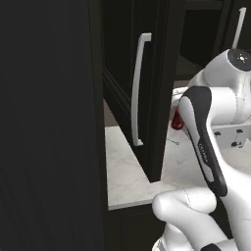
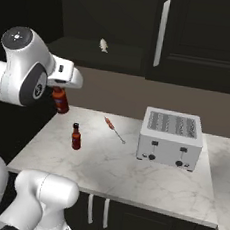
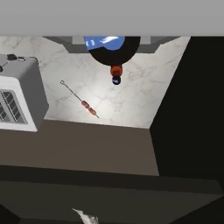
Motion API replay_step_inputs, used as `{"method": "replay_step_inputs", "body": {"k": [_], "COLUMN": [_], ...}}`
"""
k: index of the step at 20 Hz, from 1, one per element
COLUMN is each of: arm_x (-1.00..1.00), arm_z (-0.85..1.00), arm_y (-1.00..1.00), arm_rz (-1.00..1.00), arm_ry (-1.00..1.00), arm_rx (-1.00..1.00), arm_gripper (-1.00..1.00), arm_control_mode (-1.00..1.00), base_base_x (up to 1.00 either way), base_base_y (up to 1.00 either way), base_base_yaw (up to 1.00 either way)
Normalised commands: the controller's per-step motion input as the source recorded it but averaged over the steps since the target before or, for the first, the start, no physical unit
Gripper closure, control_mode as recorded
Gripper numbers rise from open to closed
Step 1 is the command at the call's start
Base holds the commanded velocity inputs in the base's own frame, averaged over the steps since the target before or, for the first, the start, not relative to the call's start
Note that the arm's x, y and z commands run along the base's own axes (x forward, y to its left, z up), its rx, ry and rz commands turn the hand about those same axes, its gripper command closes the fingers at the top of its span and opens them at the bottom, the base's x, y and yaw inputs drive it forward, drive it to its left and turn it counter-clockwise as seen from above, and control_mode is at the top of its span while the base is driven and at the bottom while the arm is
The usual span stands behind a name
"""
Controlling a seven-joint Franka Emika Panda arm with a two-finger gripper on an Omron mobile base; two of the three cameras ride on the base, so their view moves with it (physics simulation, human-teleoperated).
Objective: Pick the condiment bottle and condiment bottle from the counter and place them in the cabinet.
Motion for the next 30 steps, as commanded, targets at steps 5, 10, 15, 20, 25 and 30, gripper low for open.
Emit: {"method": "replay_step_inputs", "body": {"k": [5, 10, 15, 20, 25, 30], "arm_x": [-0.17, -0.02, -0.04, -0.01, -0.09, -0.09], "arm_z": [0.41, 0.19, 0.34, 0.32, 0.32, 0.23], "arm_y": [-0.03, 0.0, 0.0, 0.0, 0.0, 0.0], "arm_rz": [0.0, 0.0, 0.0, 0.0, 0.0, 0.0], "arm_ry": [0.0, -0.05, -0.08, -0.07, -0.05, -0.05], "arm_rx": [0.01, 0.0, 0.0, 0.0, 0.0, 0.0], "arm_gripper": [1.0, 1.0, 1.0, 1.0, 1.0, 1.0], "arm_control_mode": [-1.0, -1.0, -1.0, -1.0, -1.0, -1.0], "base_base_x": [0.0, 0.0, 0.0, 0.0, 0.0, 0.0], "base_base_y": [0.0, 0.0, 0.0, 0.0, 0.0, 0.0], "base_base_yaw": [0.0, 0.0, 0.0, 0.0, 0.0, 0.0]}}
